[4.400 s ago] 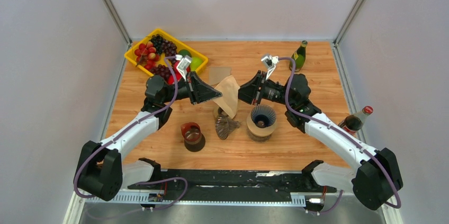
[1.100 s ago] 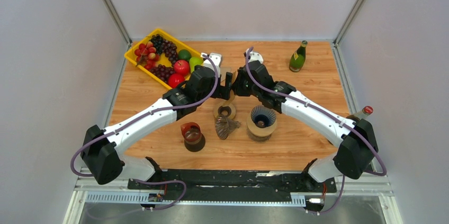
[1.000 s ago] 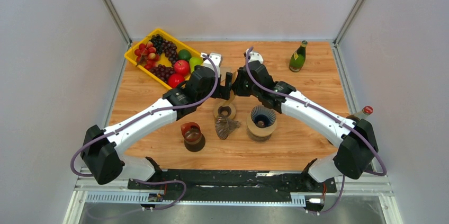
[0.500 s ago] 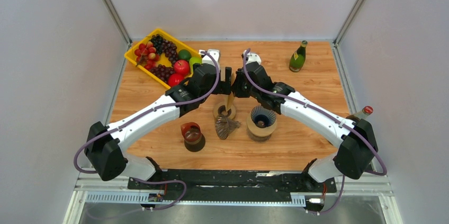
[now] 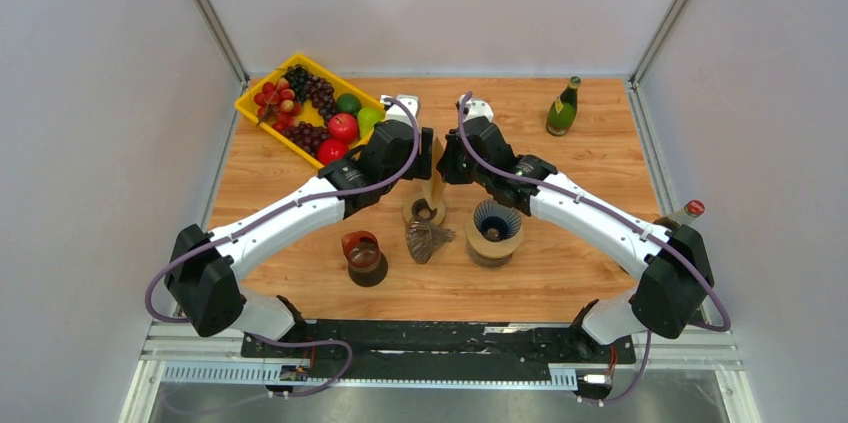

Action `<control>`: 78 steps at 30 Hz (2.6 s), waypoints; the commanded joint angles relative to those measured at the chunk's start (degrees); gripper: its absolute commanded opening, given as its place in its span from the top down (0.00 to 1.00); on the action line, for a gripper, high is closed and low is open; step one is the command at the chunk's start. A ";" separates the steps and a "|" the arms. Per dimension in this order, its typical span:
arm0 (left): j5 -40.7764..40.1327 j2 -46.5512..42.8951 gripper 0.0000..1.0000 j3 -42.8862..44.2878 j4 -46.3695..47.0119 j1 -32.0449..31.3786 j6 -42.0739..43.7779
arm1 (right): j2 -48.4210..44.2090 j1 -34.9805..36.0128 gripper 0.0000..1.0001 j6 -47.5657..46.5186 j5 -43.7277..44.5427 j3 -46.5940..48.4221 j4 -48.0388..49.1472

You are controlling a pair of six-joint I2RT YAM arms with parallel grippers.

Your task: Place the coffee filter in the dripper

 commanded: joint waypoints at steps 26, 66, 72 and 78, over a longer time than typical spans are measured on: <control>-3.25 1.37 0.81 2.40 -8.17 -0.21 12.78 | -3.42 -0.24 1.00 -19.03 9.59 2.54 -2.59; 9.34 -1.47 0.02 2.70 -0.14 -0.21 -1.77 | -2.61 -0.26 1.00 -4.61 5.32 5.37 -5.70; 6.61 -0.19 0.06 2.50 -0.04 -0.21 -2.48 | -2.36 -0.26 1.00 -4.18 4.49 5.15 -5.70; 6.77 1.43 0.08 2.27 1.85 -0.20 -3.55 | -2.06 -0.26 1.00 -3.30 3.14 5.13 -5.63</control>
